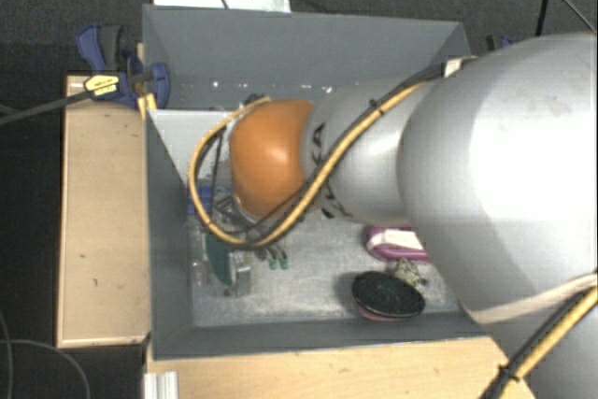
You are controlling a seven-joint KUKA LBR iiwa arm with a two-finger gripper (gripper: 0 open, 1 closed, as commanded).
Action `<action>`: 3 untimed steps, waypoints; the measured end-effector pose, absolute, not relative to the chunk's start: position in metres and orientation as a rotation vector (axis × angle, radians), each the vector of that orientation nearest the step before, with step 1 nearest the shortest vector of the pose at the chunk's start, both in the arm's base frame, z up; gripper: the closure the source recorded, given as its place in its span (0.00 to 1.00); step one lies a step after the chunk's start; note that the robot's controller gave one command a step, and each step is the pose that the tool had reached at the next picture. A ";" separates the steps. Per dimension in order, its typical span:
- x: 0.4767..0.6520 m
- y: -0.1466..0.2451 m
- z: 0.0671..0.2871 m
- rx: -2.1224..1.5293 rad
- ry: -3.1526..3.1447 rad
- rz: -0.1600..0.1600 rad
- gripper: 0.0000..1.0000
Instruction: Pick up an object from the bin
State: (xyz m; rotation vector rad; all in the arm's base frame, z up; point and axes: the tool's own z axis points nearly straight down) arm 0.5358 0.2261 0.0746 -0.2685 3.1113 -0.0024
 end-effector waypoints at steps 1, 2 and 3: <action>0.538 0.226 0.079 -0.256 3.104 0.004 1.00; 0.536 0.225 0.216 -0.241 3.122 0.005 1.00; 0.566 0.203 0.246 -0.749 3.044 0.000 1.00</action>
Offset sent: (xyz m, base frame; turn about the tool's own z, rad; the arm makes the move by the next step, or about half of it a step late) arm 0.0000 0.0000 0.0000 0.0000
